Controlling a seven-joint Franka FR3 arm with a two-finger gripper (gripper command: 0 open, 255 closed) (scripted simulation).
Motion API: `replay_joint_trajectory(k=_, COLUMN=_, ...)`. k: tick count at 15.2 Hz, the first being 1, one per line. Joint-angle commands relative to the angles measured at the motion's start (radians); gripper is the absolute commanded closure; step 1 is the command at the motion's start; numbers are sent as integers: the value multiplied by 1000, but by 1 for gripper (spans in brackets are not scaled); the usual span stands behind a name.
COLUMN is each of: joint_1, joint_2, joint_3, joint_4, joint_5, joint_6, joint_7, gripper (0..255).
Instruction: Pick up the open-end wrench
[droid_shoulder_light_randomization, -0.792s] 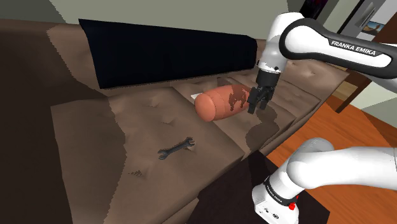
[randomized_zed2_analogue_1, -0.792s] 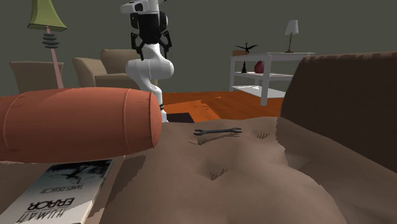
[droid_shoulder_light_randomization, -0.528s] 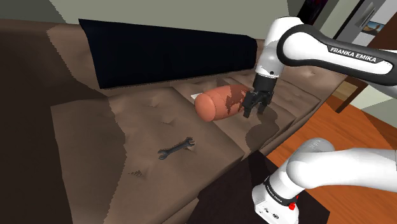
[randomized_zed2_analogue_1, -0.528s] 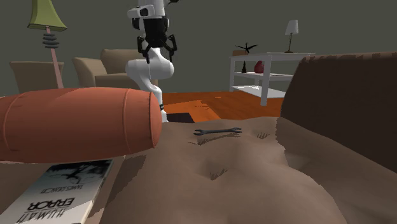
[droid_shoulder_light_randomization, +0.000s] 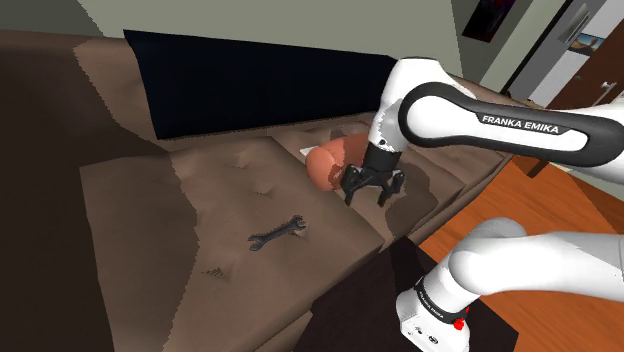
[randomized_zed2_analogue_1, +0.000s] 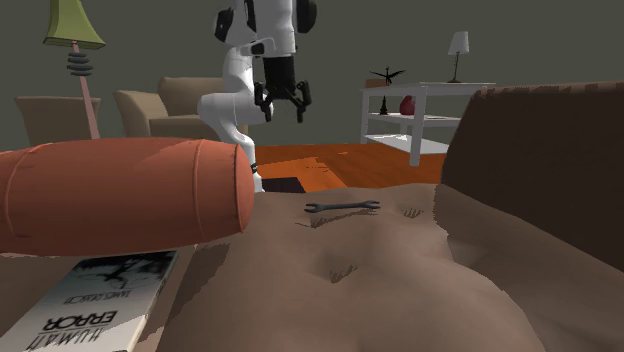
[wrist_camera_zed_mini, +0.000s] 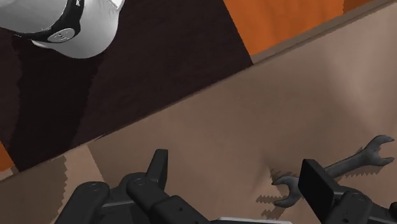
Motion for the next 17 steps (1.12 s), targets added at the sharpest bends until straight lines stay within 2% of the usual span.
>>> replay_joint_trajectory(k=1, joint_1=-15, joint_2=32, joint_3=75, joint_4=-3, joint_5=47, joint_6=65, joint_7=130, gripper=0)
replay_joint_trajectory(k=6, joint_1=-89, joint_2=170, joint_3=266, joint_4=22, joint_5=112, joint_6=247, joint_7=426, gripper=0)
replay_joint_trajectory(k=9, joint_1=-164, joint_2=281, joint_3=388, joint_4=59, joint_5=108, joint_6=360, joint_7=612, gripper=0)
replay_joint_trajectory(k=11, joint_1=-229, joint_2=365, joint_3=473, joint_4=90, joint_5=79, joint_6=434, joint_7=747, gripper=0)
replay_joint_trajectory(k=14, joint_1=-355, joint_2=512, joint_3=614, joint_4=145, joint_5=-23, joint_6=541, joint_7=979, gripper=0)
replay_joint_trajectory(k=16, joint_1=-460, joint_2=637, joint_3=718, joint_4=186, joint_5=-155, joint_6=605, joint_7=1173, gripper=0)
replay_joint_trajectory(k=17, joint_1=-515, joint_2=716, joint_3=770, joint_4=209, joint_5=-257, joint_6=632, joint_7=1294, gripper=0)
